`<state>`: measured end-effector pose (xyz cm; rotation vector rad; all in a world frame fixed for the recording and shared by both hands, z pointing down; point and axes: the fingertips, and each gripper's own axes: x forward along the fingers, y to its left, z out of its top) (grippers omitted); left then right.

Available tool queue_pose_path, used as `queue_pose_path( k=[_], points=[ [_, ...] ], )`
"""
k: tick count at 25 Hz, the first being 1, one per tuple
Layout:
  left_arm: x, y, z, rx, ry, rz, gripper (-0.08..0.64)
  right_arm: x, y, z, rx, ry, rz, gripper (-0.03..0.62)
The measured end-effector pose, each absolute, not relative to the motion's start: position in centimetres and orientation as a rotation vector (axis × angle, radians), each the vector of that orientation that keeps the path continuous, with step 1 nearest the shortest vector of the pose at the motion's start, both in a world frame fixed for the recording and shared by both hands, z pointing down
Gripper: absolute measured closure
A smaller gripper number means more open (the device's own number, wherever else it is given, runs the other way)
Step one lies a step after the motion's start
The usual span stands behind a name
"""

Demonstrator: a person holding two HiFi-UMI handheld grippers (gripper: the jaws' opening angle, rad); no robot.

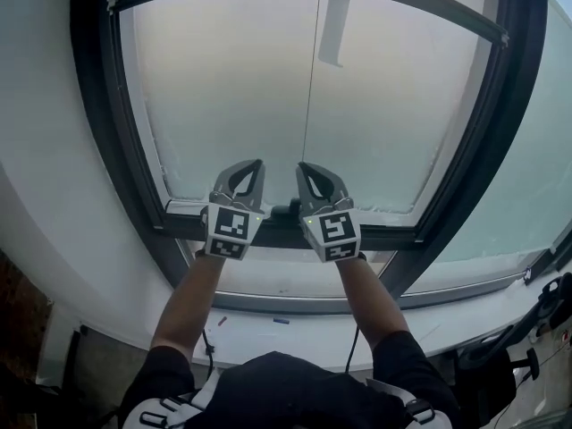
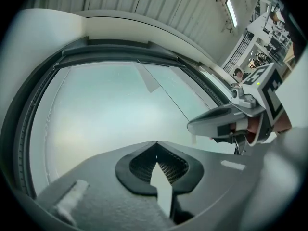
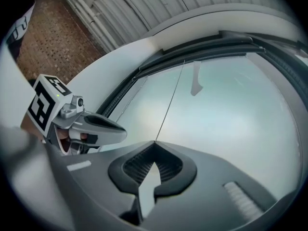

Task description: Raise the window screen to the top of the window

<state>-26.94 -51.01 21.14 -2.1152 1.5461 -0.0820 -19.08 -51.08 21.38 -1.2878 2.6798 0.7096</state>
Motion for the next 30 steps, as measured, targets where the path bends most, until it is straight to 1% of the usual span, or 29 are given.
queue_pose_path(
  k=[2,4,8,15,20,27,28,29,30],
  points=[
    [-27.3,-50.4,20.6,-2.103,1.556,-0.105,0.557,-17.9,-51.9,19.8,-1.336,2.654,0.862,0.588],
    [-28.1,-50.0,20.5,-2.083,1.568,-0.109,0.557,-16.7,-52.7,18.7,-1.373,2.63,0.911,0.588],
    [-29.0,-50.6,20.9,-2.126,1.579,-0.016,0.557,-16.6,-52.8,17.1,-1.311,2.63,0.785,0.588],
    [-28.0,-50.2,20.2,-2.251,1.61,0.173,0.557,-18.2,-52.1,12.8,-1.262,2.51,0.728,0.588],
    [-27.4,-49.4,20.3,-2.251,1.577,0.167,0.557,-19.4,-51.4,11.6,-1.269,2.457,0.795,0.588],
    [-28.1,-48.5,20.1,-2.231,1.575,0.154,0.557,-19.2,-50.5,9.6,-1.274,2.412,0.83,0.587],
    [-28.1,-48.3,20.1,-2.232,1.571,0.162,0.557,-19.3,-50.4,9.9,-1.27,2.418,0.838,0.546],
    [-28.0,-48.2,20.1,-2.235,1.566,0.169,0.557,-19.5,-50.3,10.4,-1.267,2.432,0.844,0.475],
    [-27.9,-48.1,20.3,-2.239,1.563,0.175,0.557,-19.6,-50.2,10.9,-1.267,2.443,0.851,0.447]
  ],
)
